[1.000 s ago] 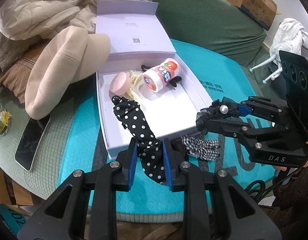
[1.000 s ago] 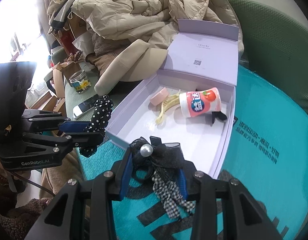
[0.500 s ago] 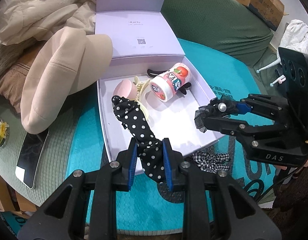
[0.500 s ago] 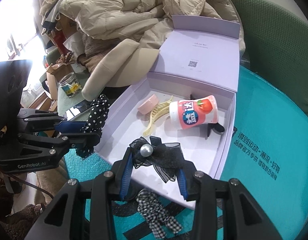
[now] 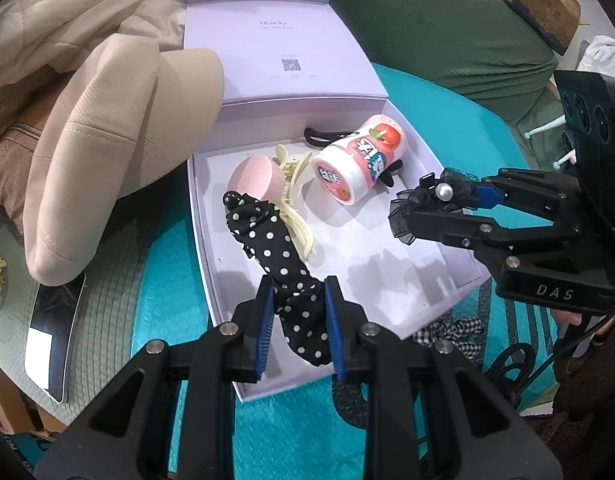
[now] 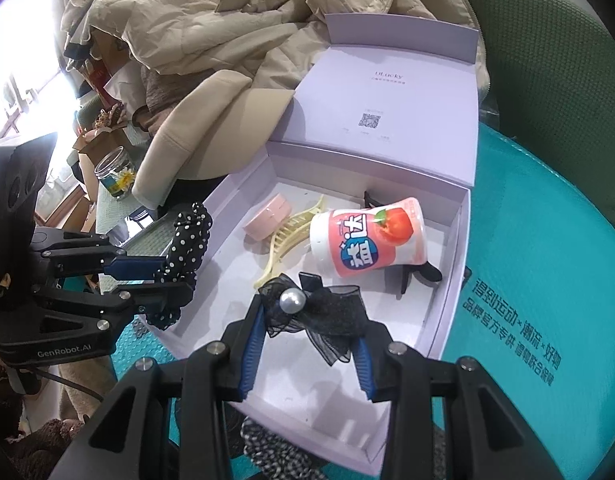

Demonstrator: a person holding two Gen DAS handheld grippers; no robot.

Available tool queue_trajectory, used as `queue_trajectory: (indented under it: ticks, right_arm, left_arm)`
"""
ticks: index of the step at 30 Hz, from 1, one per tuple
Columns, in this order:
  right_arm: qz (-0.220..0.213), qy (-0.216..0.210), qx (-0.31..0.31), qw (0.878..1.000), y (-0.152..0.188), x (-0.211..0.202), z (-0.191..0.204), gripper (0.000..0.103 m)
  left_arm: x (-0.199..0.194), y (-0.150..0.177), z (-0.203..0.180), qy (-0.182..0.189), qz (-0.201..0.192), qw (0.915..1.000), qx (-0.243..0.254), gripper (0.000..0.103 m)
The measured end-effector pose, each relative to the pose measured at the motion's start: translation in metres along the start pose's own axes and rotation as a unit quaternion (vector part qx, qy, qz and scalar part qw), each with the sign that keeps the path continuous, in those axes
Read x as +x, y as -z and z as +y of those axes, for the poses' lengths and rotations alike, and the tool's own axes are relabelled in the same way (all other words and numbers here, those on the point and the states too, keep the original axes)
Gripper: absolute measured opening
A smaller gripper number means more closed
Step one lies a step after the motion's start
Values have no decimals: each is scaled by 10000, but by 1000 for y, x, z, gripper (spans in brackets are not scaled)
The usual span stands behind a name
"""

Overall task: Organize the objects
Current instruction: 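Lift both scrunchies and carry them over the lavender box, then lower both scrunchies into the box and open both grippers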

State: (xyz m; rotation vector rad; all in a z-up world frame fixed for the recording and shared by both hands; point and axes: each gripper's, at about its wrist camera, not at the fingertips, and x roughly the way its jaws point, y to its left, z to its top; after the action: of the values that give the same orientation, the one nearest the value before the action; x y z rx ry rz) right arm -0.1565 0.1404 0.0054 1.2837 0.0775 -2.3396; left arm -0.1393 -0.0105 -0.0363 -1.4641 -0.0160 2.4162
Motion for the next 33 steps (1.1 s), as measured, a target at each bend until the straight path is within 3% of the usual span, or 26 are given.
queue_trajectory:
  ticks: [9, 33]
  right_arm:
    - [88, 20, 103, 9999, -10, 20, -12, 40]
    - [210, 71, 65, 9997, -28, 45, -20, 40]
  left_arm:
    - [23, -6, 3, 67, 257, 9996, 45, 23]
    - [50, -27, 9, 122, 294, 9995, 9, 22]
